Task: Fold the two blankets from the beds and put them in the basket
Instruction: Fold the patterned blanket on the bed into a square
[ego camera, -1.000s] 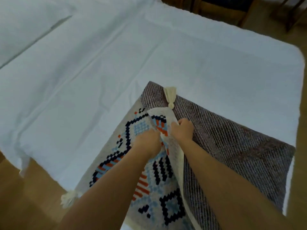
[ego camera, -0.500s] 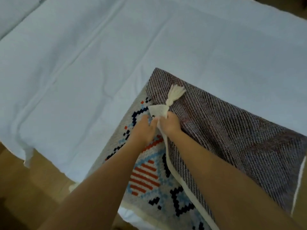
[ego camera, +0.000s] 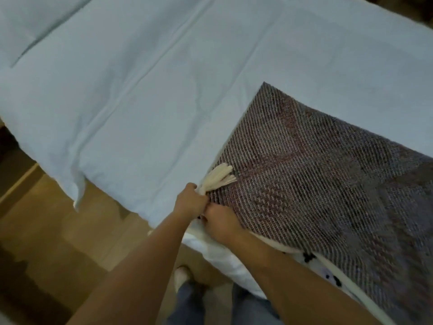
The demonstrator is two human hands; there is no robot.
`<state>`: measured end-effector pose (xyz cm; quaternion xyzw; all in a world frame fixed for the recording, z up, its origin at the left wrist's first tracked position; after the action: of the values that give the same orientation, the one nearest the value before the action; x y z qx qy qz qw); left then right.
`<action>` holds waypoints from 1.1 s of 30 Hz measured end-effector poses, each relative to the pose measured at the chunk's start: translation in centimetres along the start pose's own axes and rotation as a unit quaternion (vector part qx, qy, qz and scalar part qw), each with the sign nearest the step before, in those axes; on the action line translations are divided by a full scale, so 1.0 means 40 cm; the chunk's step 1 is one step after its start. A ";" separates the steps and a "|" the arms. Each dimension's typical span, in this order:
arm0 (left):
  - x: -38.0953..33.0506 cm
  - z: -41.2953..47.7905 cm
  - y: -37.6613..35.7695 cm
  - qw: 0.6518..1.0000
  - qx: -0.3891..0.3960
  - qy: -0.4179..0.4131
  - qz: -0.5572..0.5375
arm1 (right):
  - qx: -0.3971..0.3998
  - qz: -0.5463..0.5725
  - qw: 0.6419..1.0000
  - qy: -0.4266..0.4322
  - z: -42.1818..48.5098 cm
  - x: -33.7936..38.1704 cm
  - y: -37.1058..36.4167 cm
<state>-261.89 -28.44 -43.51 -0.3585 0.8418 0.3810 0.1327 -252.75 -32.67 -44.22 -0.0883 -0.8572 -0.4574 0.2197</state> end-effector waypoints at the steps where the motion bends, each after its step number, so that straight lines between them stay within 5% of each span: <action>1: 0.036 0.003 0.004 1.000 -0.005 -0.011 0.020 | -0.005 -0.005 1.000 -0.007 0.003 0.016 -0.032; 5: 0.187 0.023 0.013 0.996 -0.005 -0.048 0.080 | -0.029 -0.026 0.999 -0.015 0.030 0.070 -0.146; 13: 0.327 0.053 -0.040 0.993 -0.061 0.001 -0.098 | -0.006 -0.028 0.996 -0.085 0.064 0.034 -0.249; 18: 0.395 0.063 -0.056 0.923 -0.094 0.203 -0.312 | 0.009 -0.028 0.995 -0.094 0.062 0.048 -0.276; 24: 0.415 0.010 -0.088 0.866 -0.003 0.329 -0.377 | 0.005 -0.023 0.997 -0.072 0.044 0.067 -0.277; 28: 0.334 -0.014 -0.090 0.991 -0.030 0.115 -0.064 | -0.048 0.069 0.990 -0.113 -0.014 0.034 -0.252; 31: 0.219 -0.058 -0.142 0.994 -0.004 -0.040 0.104 | -0.133 0.139 0.965 -0.178 -0.115 -0.054 -0.229; 33: 0.161 -0.082 -0.204 0.965 0.011 -0.152 0.212 | -0.187 0.167 0.943 -0.219 -0.199 -0.133 -0.223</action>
<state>-260.53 -37.81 -48.96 -0.1077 0.8726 0.4413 0.1795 -248.83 -44.01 -49.45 -0.3676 -0.7565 -0.5351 0.0791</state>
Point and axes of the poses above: each hand's wrist, its own z-axis towards the middle knuckle, its own y-axis out of the back of the hand, x = y × z, the point moved 2 cm from there along z, towards the middle knuckle, and after that the axes turned 1 degree about -y, right-handed, at the moved point
